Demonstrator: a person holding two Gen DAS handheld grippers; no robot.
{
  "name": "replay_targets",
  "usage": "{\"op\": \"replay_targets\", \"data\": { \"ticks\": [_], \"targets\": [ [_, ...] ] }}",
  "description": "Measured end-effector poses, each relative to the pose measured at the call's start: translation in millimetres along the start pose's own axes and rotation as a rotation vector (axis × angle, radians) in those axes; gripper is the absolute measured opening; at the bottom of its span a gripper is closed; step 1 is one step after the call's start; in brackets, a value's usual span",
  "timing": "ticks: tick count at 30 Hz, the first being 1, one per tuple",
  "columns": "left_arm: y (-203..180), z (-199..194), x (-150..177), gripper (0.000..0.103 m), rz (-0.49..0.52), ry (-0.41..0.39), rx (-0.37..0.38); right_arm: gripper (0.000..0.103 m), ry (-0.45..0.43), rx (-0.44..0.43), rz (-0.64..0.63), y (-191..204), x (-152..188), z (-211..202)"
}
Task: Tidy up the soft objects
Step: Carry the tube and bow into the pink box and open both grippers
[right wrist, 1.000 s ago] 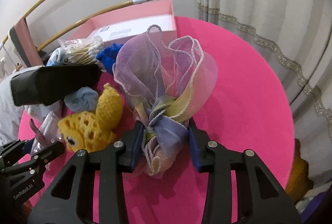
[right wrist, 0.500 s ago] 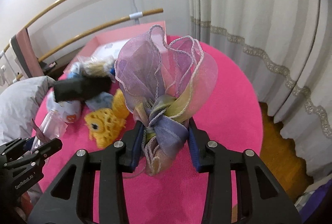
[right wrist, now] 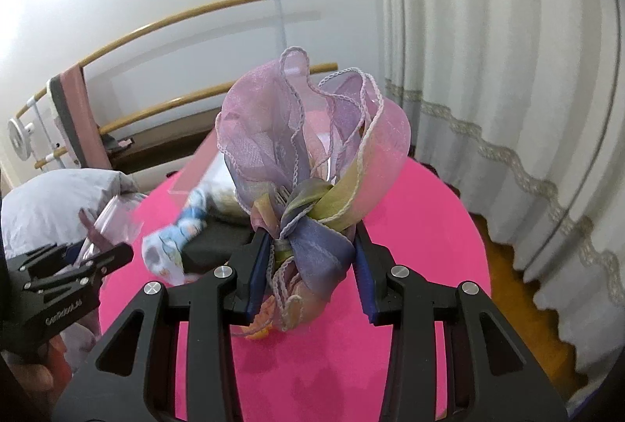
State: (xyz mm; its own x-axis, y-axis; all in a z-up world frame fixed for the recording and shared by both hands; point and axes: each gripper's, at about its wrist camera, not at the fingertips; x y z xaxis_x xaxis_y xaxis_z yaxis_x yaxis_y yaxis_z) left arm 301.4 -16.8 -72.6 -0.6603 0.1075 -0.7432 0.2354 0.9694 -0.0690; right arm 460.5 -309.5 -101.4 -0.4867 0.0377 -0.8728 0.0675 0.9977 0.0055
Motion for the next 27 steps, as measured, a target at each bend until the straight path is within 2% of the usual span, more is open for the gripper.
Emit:
{"op": "replay_targets", "data": {
  "ticks": [4,11,17,24,27],
  "targets": [
    [6,9,-33,0.034,-0.007,-0.044,-0.026,0.036,-0.014,-0.021,-0.014,6,-25,15],
    [14,65,-94,0.034,-0.026,-0.076,-0.051,0.036,-0.003,-0.055,-0.008,4,-76,61],
    [9,131,-143,0.034,-0.027,-0.044,-0.077,0.036,0.054,-0.068,0.001,-4,-114,124],
    [-3,214,-198,0.034,-0.049,0.003,-0.108,0.036,0.133,-0.087,0.003,-12,-136,189],
    [-10,249,-220,0.034,-0.041,0.024,-0.12,0.037,0.174,-0.094,0.006,-13,-135,213]
  ]
}}
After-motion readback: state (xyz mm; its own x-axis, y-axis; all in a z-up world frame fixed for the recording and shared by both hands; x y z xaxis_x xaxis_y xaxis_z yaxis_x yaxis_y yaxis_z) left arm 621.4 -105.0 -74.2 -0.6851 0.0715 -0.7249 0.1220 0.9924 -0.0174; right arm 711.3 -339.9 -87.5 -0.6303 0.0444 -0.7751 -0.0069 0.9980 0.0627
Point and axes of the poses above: each gripper's, at about its wrist camera, not at the fingertips, and z roughly the way its jaws point, y to its left, x to its underside, and after that the axes turned 2 degrees about -x, right-handed
